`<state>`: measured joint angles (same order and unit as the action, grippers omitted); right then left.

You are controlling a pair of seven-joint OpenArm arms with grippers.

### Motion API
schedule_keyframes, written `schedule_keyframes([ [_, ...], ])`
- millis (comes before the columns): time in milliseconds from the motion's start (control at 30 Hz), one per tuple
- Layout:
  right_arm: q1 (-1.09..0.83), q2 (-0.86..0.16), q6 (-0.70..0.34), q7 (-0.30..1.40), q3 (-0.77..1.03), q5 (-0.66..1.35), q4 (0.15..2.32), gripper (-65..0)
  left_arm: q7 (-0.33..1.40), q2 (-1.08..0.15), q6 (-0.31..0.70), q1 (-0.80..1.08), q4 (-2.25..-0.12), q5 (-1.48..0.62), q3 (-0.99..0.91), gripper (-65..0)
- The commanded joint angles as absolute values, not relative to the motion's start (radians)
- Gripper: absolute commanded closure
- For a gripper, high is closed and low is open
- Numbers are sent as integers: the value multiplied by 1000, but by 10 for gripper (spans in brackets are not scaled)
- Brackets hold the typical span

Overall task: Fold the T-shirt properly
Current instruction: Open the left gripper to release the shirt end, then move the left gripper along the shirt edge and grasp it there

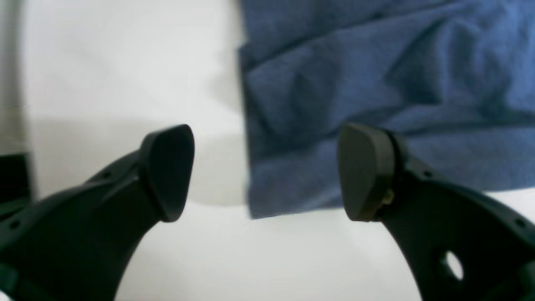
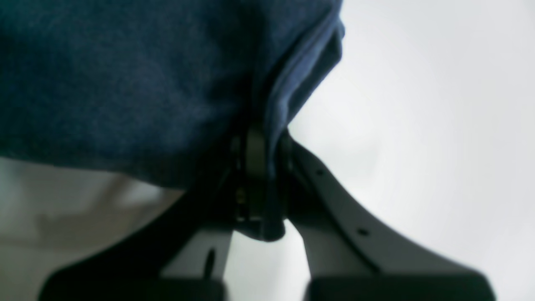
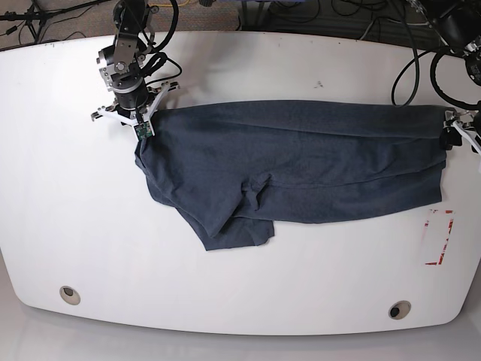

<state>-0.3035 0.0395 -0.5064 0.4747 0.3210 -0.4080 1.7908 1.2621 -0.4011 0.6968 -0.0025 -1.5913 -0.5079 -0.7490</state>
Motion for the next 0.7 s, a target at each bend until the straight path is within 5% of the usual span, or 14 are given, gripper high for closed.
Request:
schedule_keyframes([
  [0, -297, 38, -504, 456, 323, -403, 1807, 0, 1274, -424, 698, -2, -1632, -513, -759, -504],
  [367, -277, 38, -504, 456, 323, -403, 1770, 0, 1191, -498, 698, -61, -1486, -513, -823, -504],
  [667, -269, 38, -504, 456, 323, -403, 1767, 0, 1069, -541, 698, -216, -1230, -512, -694, -504],
])
